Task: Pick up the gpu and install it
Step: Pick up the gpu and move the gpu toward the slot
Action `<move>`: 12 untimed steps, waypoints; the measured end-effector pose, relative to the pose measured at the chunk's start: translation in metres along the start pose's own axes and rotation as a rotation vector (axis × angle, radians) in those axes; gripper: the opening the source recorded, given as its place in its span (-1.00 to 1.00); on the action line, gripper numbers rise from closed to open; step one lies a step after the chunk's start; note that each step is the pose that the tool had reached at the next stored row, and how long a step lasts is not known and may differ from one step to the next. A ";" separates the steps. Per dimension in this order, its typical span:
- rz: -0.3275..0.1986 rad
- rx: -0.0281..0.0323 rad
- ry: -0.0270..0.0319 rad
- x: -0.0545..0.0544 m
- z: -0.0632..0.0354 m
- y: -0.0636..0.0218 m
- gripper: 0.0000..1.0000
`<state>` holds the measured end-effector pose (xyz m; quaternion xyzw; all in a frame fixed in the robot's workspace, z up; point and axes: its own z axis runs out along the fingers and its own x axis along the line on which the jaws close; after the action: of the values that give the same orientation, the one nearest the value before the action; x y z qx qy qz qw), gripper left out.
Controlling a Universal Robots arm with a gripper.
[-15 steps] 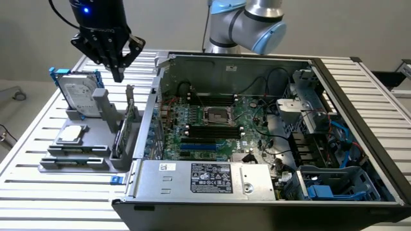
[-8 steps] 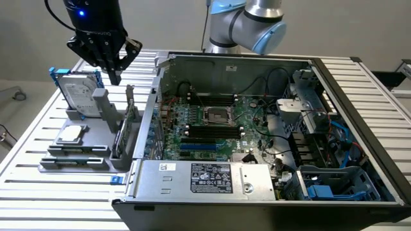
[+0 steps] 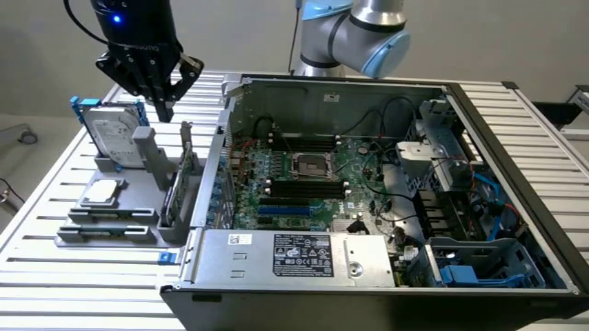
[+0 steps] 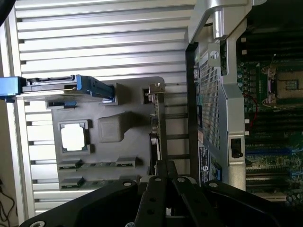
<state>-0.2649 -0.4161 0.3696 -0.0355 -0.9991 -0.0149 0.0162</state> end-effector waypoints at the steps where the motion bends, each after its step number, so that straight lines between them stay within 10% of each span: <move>1: 0.000 0.0004 0.0000 0.000 0.0000 0.0000 -0.79; 12: 0.000 0.0056 -0.0005 0.000 0.0015 0.0000 -0.29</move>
<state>-0.2652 -0.4160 0.3682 -0.0356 -0.9992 -0.0121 0.0161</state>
